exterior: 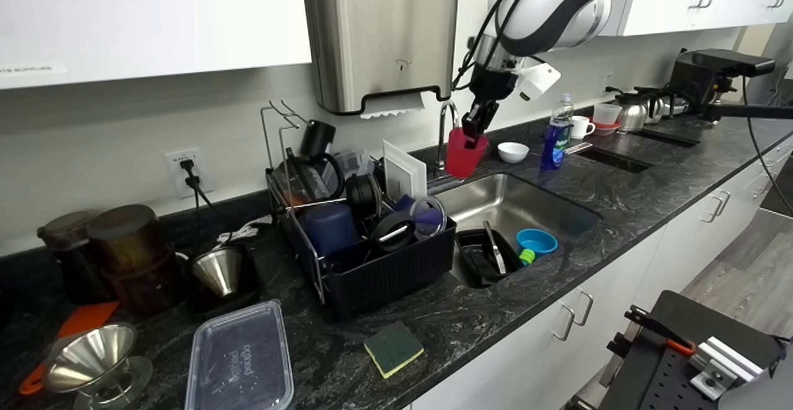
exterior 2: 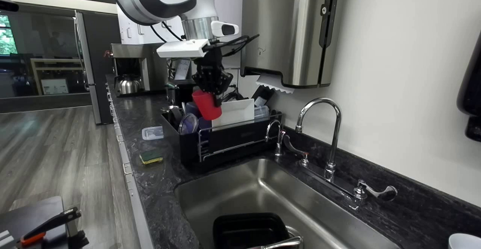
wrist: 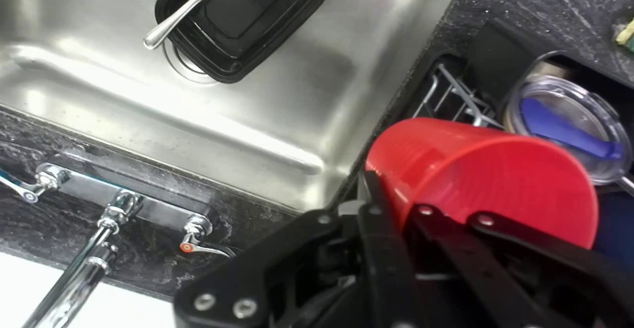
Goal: Put the red cup on the dish rack
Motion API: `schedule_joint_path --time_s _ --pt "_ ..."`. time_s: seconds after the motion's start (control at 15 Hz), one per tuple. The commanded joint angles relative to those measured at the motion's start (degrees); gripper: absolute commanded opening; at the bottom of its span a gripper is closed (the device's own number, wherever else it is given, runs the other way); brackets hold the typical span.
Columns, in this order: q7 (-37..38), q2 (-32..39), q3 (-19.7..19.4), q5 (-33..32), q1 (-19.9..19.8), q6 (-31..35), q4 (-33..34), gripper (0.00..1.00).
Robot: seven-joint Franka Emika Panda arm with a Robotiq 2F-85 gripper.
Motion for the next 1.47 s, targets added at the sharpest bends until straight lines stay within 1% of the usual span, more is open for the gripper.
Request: schedule_joint_path --time_s 0.0,0.27,0.67,0.93,1.4 --pt "-2.8 -2.3 0.4 2.5 1.7 -2.8 -0.1 0.01" --pt "-4.6 -3.8 0.7 3.6 3.8 -5.7 -0.1 0.01" --pt "-3.9 -3.8 1.5 10.7 6.7 -5.6 0.1 0.01" --pt "-3.6 -3.4 2.5 13.3 8.1 -6.4 0.0 0.01" --pt "-4.1 -1.0 4.3 17.7 10.0 -4.3 -0.4 0.01"
